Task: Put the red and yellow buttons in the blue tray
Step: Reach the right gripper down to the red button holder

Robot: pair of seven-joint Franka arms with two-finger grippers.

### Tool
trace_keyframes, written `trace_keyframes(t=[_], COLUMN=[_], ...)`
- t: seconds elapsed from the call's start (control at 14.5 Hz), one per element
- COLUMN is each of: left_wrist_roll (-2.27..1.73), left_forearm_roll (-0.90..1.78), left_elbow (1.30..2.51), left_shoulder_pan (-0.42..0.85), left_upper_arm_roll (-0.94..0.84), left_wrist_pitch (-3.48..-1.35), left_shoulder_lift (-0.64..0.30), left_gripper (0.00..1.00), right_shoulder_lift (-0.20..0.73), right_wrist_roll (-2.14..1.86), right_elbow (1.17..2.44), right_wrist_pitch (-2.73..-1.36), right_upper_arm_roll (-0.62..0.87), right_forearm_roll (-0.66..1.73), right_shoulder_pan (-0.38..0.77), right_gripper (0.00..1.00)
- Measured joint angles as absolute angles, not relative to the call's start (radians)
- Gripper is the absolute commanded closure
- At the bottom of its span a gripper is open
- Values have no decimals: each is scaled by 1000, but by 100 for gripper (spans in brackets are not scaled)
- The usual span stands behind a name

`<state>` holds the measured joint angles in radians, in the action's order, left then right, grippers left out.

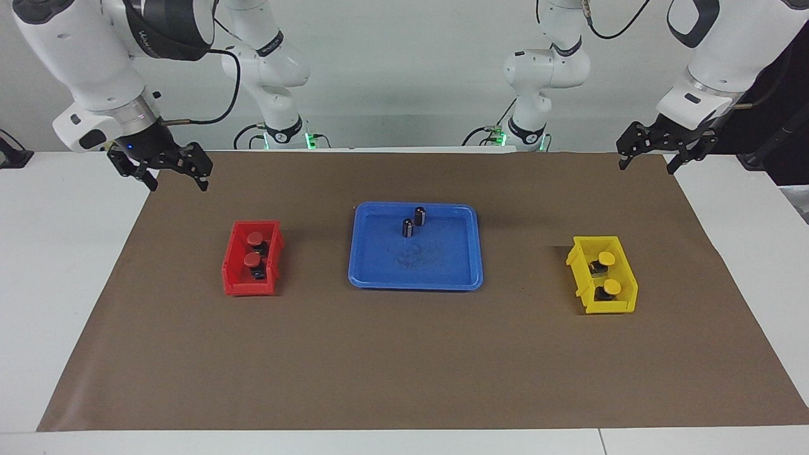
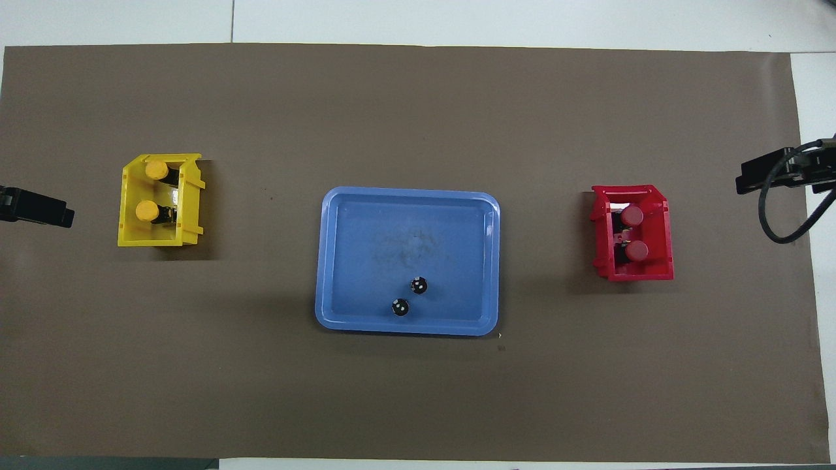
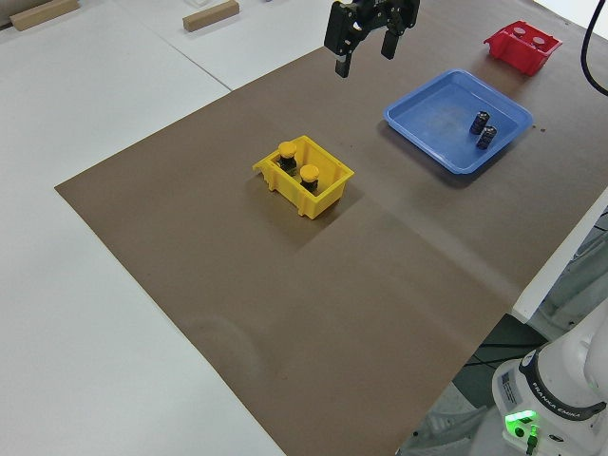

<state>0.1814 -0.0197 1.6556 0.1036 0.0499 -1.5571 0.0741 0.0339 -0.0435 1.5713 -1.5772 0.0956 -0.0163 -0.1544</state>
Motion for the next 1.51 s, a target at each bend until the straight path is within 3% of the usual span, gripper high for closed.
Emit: trace_keyframes(t=[0.96,1.24,1.51], left_wrist_roll=[181,181,181], left_forearm_roll=[-20,-20,-20], left_elbow=[1656,1657,1657], left_shoulder_pan=[101,103,100], left_upper_arm_roll=[54,45,55], left_wrist_pitch=[-1558,-1558,-1557], left_shoulder_lift=[74,74,74], left_gripper=[0,0,0], right_shoulder_lift=[35,60,81], right_wrist_roll=[-44,17,26], right_elbow=[1576,1647,1852], right_wrist_pitch=[-1608,-1757,-2018], right_upper_arm_roll=[102,107,108], right_forearm_roll=[-16,-16,-15], right_shoulder_pan=[-147,-93,-82], right_gripper=[0,6,20])
